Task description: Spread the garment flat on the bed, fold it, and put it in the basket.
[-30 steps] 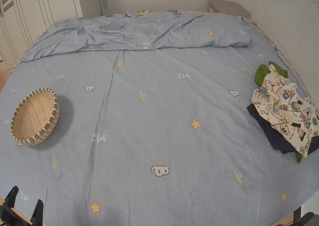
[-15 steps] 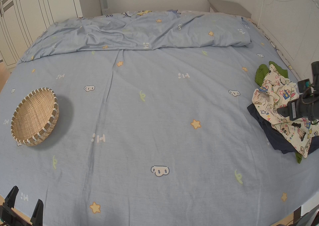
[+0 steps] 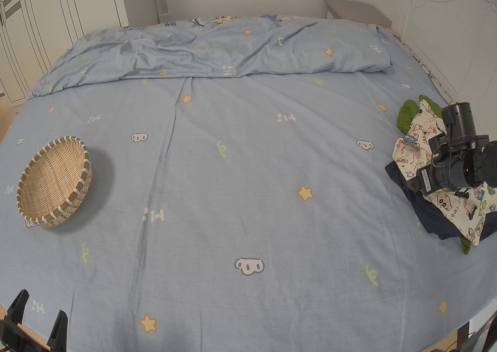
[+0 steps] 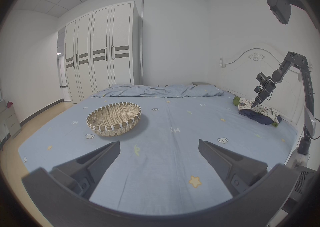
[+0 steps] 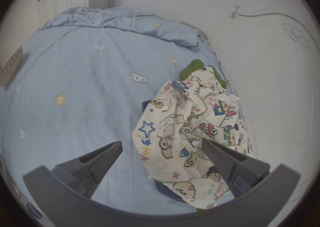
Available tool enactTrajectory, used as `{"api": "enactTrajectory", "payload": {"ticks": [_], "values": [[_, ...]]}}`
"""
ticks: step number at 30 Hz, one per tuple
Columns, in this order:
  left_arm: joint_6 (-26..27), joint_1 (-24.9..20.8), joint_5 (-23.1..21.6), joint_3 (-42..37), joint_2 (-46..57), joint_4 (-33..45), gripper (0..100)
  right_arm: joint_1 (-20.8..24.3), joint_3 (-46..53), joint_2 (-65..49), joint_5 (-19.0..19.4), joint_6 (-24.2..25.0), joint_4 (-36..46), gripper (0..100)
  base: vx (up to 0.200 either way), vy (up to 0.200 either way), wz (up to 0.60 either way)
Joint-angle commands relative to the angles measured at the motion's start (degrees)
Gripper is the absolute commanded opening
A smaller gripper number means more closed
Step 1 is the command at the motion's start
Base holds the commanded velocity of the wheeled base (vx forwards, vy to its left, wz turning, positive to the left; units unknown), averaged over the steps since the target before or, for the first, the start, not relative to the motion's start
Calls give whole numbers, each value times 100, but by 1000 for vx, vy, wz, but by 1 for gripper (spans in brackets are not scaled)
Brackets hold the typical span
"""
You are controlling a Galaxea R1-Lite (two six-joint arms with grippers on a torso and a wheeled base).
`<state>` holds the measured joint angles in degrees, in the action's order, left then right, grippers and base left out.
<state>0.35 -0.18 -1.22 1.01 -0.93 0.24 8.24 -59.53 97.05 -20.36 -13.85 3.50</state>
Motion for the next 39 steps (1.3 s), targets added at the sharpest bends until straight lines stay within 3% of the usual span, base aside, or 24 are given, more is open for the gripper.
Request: {"api": "enactTrajectory", "payload": {"ticks": [1,21,22,36,39], "values": [[0,1,-1,-101,57,2,100,-7,2,95,-197,5,-7,100,0,0,0],[0,1,-1,-101,57,2,100,-59,-24,719,-390,110,-350,100,0,0,0],[0,1,-1,-101,57,2,100,-59,-24,728,-390,119,-350,0,0,0,0],[0,1,-1,-101,57,2,100,-7,-235,640,-346,181,-350,0,0,0,0],[0,1,-1,-101,57,2,100,46,-507,315,-302,233,63,0,0,0,0]]}}
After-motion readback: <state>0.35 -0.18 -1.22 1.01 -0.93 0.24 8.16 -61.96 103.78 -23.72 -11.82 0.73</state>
